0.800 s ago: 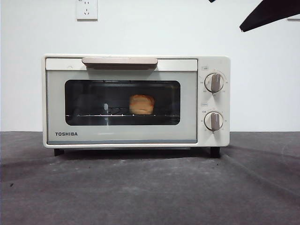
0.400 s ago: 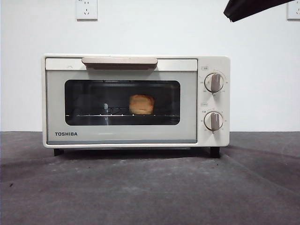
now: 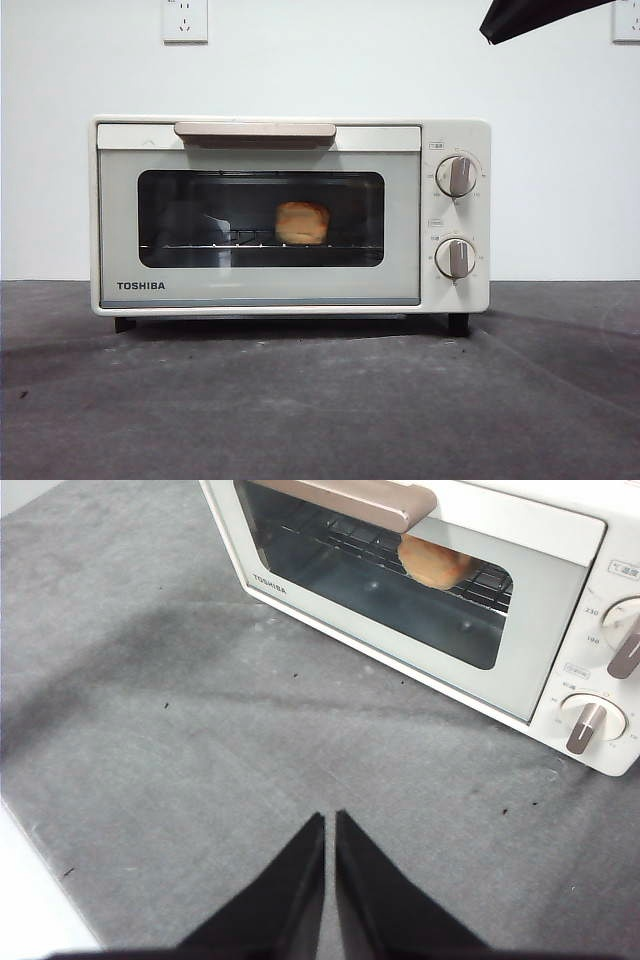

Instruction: The left arm flap open the oven, the right arm pick bread and place it into oven, the left arm flap close the oven

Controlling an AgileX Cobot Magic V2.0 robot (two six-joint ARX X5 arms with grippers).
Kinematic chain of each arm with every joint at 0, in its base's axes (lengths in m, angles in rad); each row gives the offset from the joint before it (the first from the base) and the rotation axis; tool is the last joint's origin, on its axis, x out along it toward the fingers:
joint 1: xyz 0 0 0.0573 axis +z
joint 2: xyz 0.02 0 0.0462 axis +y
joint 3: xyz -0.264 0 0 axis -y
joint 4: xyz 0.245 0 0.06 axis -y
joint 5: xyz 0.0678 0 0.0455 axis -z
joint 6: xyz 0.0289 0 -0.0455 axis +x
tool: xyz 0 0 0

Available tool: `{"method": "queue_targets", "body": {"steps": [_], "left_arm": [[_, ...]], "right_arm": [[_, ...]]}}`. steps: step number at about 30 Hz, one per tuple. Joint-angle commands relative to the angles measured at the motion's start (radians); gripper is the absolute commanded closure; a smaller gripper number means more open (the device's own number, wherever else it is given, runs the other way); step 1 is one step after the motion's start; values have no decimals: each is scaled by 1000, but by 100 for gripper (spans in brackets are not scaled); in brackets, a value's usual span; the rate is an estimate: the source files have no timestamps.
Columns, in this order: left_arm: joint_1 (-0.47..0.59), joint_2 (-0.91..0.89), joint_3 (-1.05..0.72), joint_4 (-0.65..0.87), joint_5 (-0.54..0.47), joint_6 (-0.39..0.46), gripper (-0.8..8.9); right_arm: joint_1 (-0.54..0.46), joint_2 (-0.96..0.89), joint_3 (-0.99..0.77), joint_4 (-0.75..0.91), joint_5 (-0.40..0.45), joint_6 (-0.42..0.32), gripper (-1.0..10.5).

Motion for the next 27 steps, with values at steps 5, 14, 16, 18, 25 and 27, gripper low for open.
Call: {"method": "queue_targets", "body": {"steps": [5,14,16,18,25,27], "left_arm": [[-1,2,18,9,-2,8,797],[4,-44,17,29,-6,130,797],[16,-79,11,75,-7,176,797],[32,-125,-11,152,-11,226,797],[62,-284,-180,375,-258,248,797],[65,-323,-237,394,-326,233,797]], "right_arm": [[8,8,14,10,4,10,933],[8,8,14,10,4,10,933],[8,8,14,10,4,10,933],[8,8,14,10,4,10,933],[8,8,14,10,4,10,933],[8,8,14,10,4,10,933]]}}
